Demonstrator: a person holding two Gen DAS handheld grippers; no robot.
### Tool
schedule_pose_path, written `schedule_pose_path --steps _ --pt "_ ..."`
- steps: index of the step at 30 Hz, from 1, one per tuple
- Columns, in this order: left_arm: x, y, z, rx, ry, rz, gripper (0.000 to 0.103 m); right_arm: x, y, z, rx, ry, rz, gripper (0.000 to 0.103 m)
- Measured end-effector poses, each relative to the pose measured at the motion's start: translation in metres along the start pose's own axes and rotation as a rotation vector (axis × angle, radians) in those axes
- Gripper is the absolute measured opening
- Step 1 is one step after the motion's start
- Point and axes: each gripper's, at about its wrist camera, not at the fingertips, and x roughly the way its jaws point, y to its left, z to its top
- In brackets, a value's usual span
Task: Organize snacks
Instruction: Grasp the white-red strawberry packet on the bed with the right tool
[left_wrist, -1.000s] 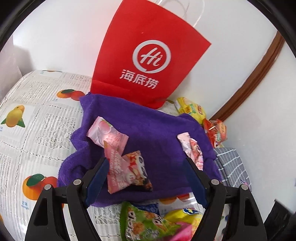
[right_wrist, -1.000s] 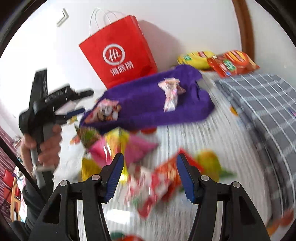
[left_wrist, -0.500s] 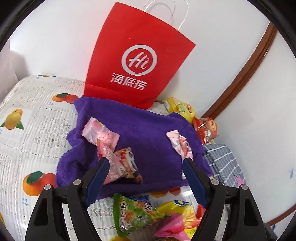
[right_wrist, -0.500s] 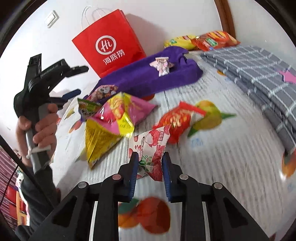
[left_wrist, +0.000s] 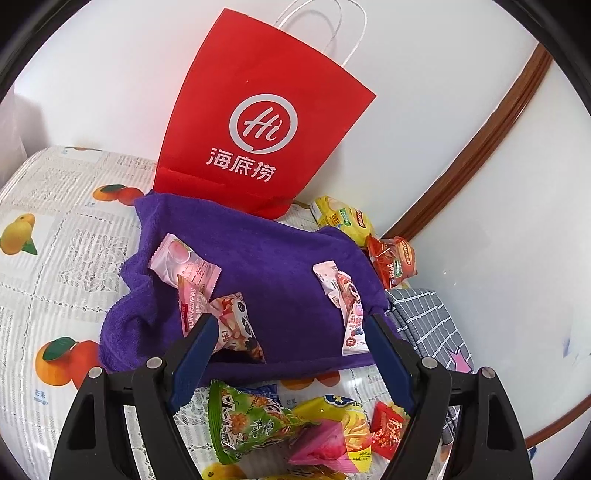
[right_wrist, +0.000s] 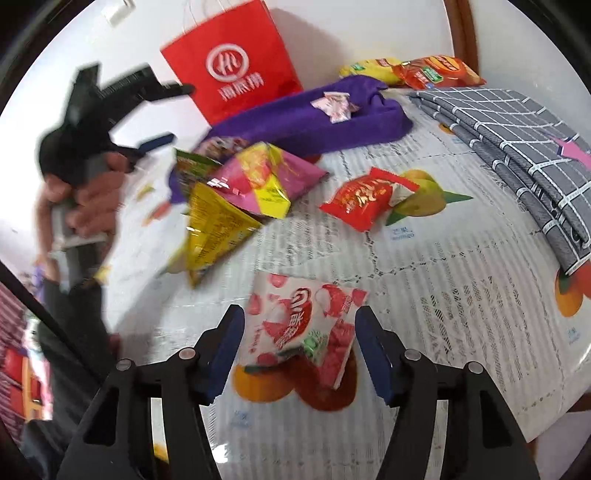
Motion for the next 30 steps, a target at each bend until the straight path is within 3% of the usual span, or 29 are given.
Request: schedule_pose_path --steps 11,13,17,20,23,30 --pt "0.000 0.000 0.000 -0.008 0.012 -0.020 0.080 0.019 0.028 -0.012 -0.158 -0.013 -0.200 0.066" --pt "-0.002 -0.002 -0.001 0.001 0.008 -0.017 0.080 0.018 0.030 -0.013 -0.166 -0.032 -0.202 0.062" --pt "-0.001 -0.005 -0.002 0.013 0.013 -0.012 0.080 0.017 0.024 -0.009 -0.145 -0.064 -0.193 0.036" --pt "0.001 -0.009 -0.003 0.025 0.025 -0.002 0.080 0.016 0.017 -0.005 -0.106 -0.075 -0.154 0.028" --pt "0.001 -0.014 -0.005 0.046 0.030 0.011 0.080 0.016 0.009 -0.003 -0.087 -0.085 -0.121 0.026" --pt "0.006 -0.024 -0.012 0.102 0.064 0.037 0.080 0.014 -0.015 0.007 -0.035 -0.116 -0.167 0.026"
